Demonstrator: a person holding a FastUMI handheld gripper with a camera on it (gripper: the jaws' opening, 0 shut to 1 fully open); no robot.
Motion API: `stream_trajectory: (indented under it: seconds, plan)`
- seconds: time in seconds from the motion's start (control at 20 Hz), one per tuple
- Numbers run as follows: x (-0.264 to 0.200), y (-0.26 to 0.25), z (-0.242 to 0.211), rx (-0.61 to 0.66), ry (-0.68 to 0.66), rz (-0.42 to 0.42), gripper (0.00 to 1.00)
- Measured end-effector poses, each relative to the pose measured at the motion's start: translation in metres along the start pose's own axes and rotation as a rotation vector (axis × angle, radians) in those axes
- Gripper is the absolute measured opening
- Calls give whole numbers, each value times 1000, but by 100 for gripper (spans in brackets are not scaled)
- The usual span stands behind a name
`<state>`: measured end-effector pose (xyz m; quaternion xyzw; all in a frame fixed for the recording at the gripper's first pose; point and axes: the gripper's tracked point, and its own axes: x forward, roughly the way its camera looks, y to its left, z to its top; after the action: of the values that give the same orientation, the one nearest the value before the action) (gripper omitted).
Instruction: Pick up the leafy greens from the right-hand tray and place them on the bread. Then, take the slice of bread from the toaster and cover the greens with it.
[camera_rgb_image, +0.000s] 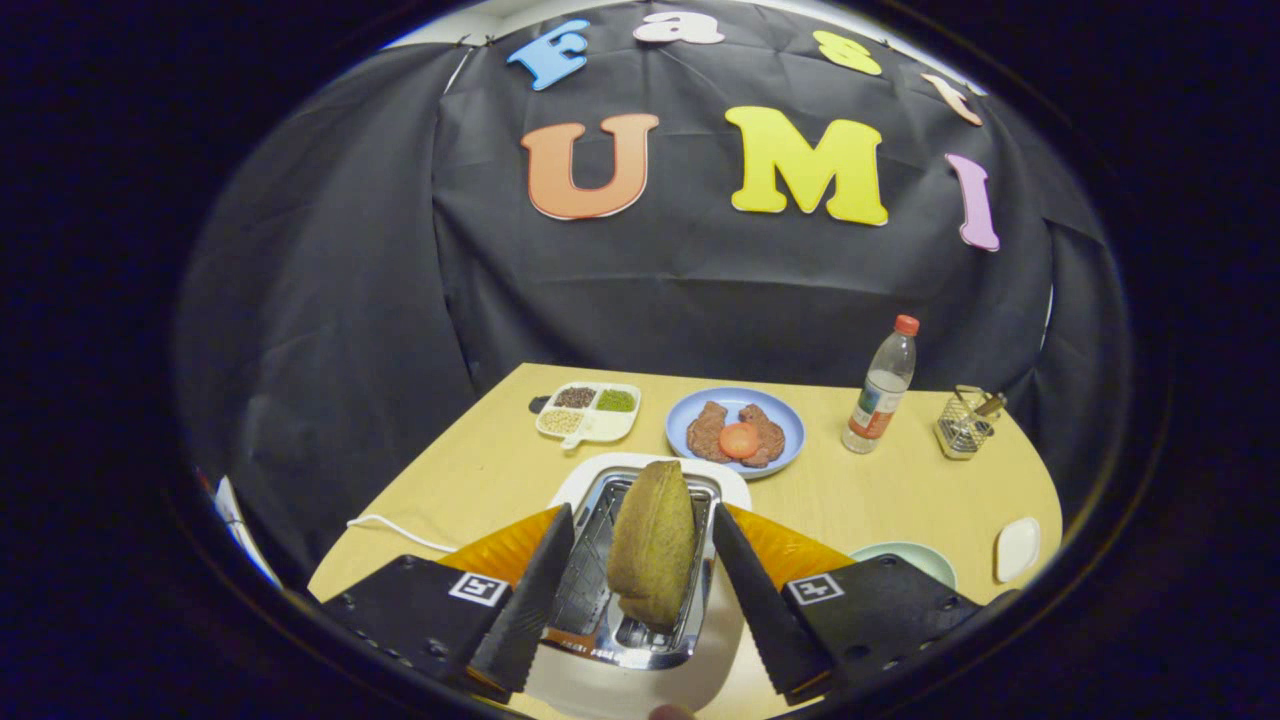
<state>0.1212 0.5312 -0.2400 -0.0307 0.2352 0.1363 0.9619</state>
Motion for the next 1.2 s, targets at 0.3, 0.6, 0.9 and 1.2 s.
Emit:
stream_trajectory:
  seconds: [0.3,0.6,0.9,1.2]
  plan:
    - [3,-18,-2,35,45,-29,23]
    - [-41,-21,31,64,-10,72,8]
    - [-92,-56,73,171,-96,138,7]
    - [-105,-136,59,184,-127,39,7]
